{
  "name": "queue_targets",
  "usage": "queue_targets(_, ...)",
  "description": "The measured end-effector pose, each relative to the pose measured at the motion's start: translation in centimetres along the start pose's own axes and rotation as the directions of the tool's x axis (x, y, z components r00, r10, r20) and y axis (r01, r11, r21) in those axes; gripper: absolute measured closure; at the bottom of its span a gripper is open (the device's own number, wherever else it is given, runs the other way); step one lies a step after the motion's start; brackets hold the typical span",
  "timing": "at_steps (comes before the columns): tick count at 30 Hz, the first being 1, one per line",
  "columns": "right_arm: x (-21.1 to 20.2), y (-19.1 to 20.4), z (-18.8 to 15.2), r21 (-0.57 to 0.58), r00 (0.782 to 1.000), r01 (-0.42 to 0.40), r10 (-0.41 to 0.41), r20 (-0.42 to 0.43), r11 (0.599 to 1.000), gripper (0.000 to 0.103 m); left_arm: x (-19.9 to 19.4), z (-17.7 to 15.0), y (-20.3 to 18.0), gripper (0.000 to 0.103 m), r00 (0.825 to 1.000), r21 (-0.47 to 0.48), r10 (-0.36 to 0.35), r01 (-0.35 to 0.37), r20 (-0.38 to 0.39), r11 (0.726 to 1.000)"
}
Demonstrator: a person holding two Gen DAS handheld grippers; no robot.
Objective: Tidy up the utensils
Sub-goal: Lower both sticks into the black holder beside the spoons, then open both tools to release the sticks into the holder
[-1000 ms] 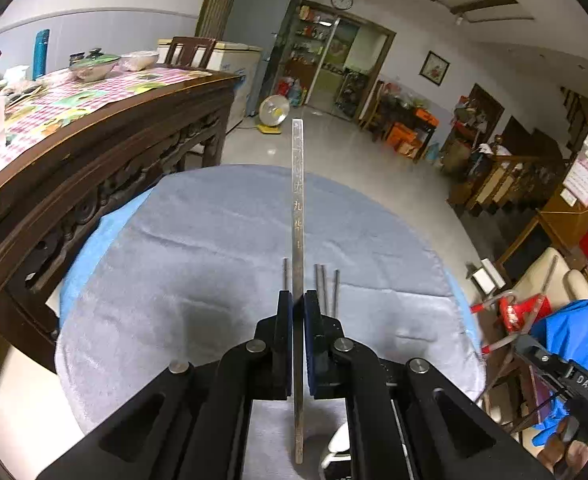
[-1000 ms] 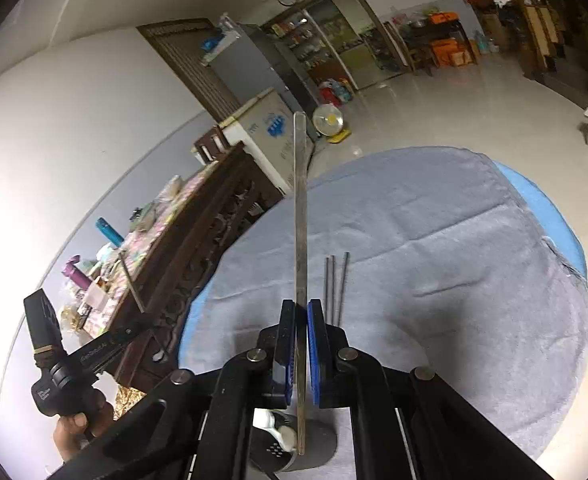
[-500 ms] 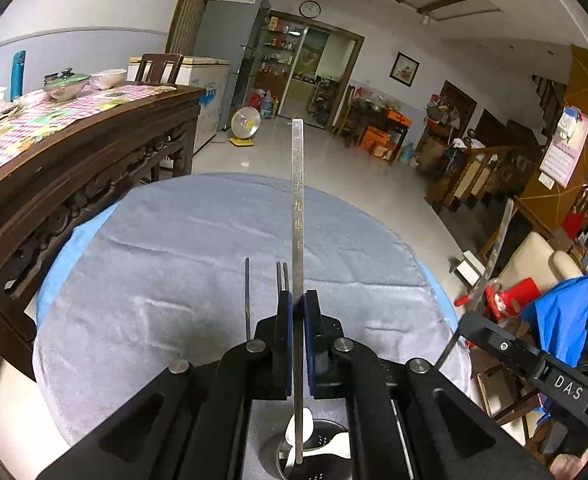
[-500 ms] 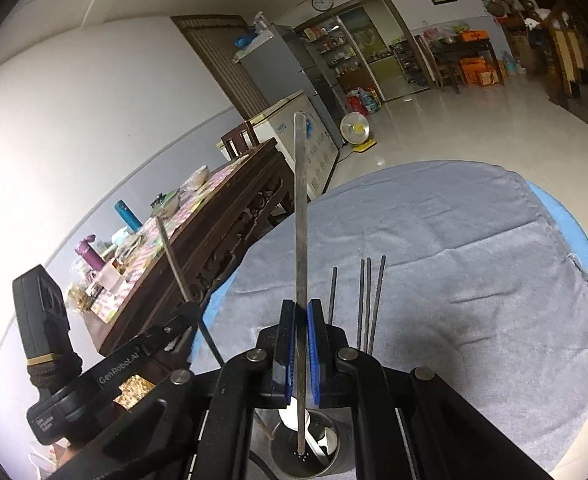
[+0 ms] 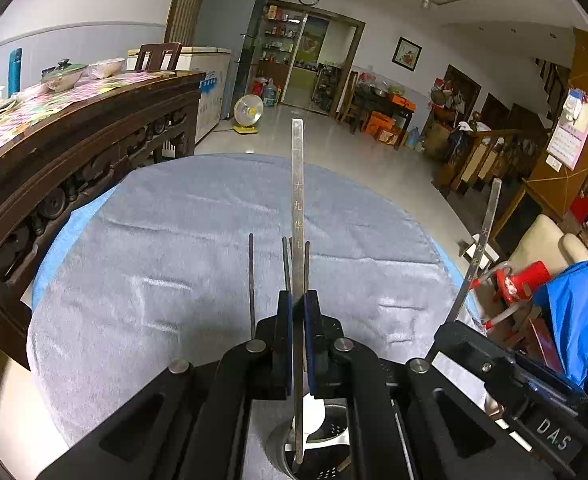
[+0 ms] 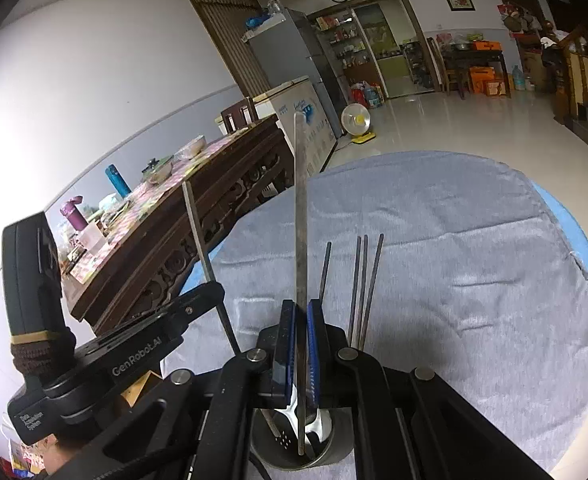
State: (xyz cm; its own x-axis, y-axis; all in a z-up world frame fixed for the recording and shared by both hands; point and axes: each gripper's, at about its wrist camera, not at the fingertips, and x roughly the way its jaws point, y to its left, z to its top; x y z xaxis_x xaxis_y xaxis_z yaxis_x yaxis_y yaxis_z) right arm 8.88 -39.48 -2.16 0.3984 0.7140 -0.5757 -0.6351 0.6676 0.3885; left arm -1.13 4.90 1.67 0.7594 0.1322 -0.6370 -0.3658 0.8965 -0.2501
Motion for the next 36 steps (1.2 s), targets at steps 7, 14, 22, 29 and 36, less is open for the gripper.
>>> queue_targets(7, 0.5, 0.3, -0.8, -0.017, 1.000, 0.017, -0.017, -0.017, 1.000, 0.096, 0.4, -0.8, -0.3, 0.097, 1.000, 0.011, -0.001, 0.001, -0.019, 1.000)
queue_targets(14, 0.8, 0.3, -1.4, -0.025, 0.999, 0.023, -0.024, -0.028, 0.999, 0.096, 0.7, -1.4, -0.4, 0.097, 0.999, 0.017, 0.000, 0.000, -0.034, 1.000)
queue_targets(22, 0.9, 0.2, -2.0, -0.028, 0.999, 0.026, -0.027, -0.039, 0.999, 0.096, 0.7, -2.0, -0.4, 0.097, 0.999, 0.017, 0.000, 0.001, -0.047, 1.000)
queue_targets(29, 1.2, 0.1, -2.7, -0.028, 0.998, 0.029, -0.030, -0.054, 0.999, 0.096, 0.7, -2.3, -0.2, 0.097, 0.998, 0.015, -0.001, 0.002, -0.057, 1.000)
queue_targets(36, 1.5, 0.1, -3.4, -0.032, 0.997, 0.029, -0.031, -0.069, 0.999, 0.096, 0.6, -2.7, 0.1, 0.097, 0.998, 0.008, -0.002, 0.003, -0.065, 1.000)
